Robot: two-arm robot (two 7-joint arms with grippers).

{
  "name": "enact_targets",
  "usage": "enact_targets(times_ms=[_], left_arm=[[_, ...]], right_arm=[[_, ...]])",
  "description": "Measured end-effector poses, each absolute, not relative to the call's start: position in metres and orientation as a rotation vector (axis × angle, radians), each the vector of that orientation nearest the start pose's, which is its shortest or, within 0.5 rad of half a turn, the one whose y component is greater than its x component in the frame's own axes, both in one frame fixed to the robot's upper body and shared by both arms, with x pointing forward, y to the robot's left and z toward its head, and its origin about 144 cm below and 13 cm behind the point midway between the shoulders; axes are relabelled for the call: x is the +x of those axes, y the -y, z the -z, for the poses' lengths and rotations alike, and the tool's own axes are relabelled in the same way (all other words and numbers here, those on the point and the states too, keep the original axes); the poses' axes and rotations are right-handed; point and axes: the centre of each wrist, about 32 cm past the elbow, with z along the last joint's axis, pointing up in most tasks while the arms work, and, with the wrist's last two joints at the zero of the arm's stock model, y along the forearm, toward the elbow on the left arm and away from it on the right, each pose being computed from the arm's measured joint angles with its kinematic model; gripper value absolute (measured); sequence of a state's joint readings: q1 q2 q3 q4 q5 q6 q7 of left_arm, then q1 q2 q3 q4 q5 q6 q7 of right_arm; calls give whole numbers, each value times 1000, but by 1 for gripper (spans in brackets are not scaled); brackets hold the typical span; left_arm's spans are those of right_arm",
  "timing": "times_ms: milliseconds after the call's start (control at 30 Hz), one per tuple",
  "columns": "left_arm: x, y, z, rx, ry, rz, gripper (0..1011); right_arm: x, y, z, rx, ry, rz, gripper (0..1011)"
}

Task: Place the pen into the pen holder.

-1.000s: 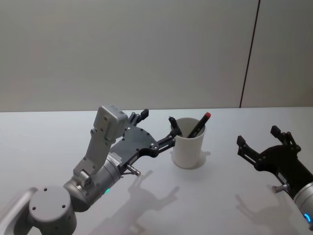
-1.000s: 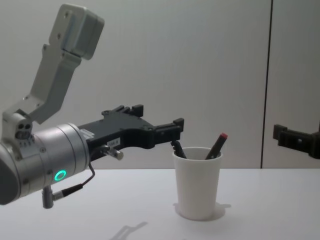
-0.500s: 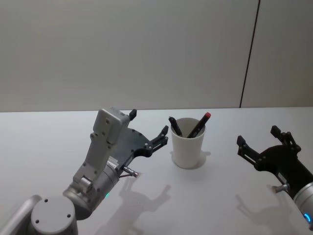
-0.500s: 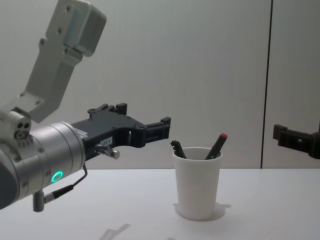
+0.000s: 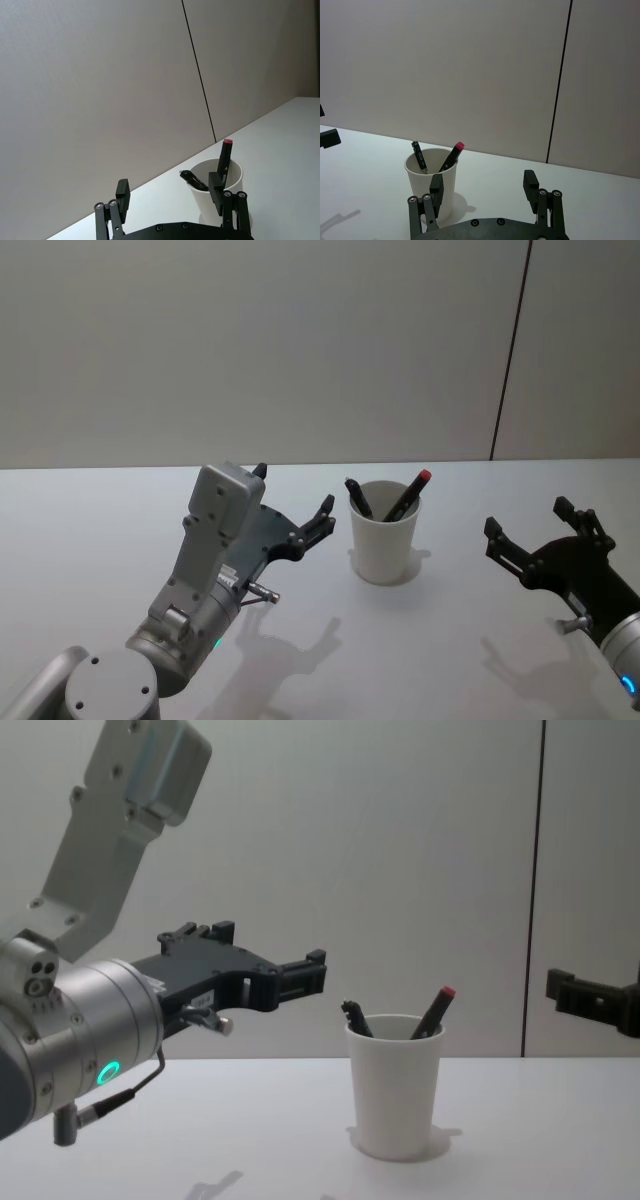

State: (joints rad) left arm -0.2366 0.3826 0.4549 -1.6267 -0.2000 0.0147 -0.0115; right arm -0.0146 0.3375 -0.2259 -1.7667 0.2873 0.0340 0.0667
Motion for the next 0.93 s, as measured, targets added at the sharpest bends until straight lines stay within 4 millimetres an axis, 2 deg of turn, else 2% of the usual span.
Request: enact_targets(times_ms=[933], left_arm=[[492, -198, -1204, 61, 268, -1124, 1000]], right_arm=[[443, 237, -1189, 26, 75, 1230, 1001]])
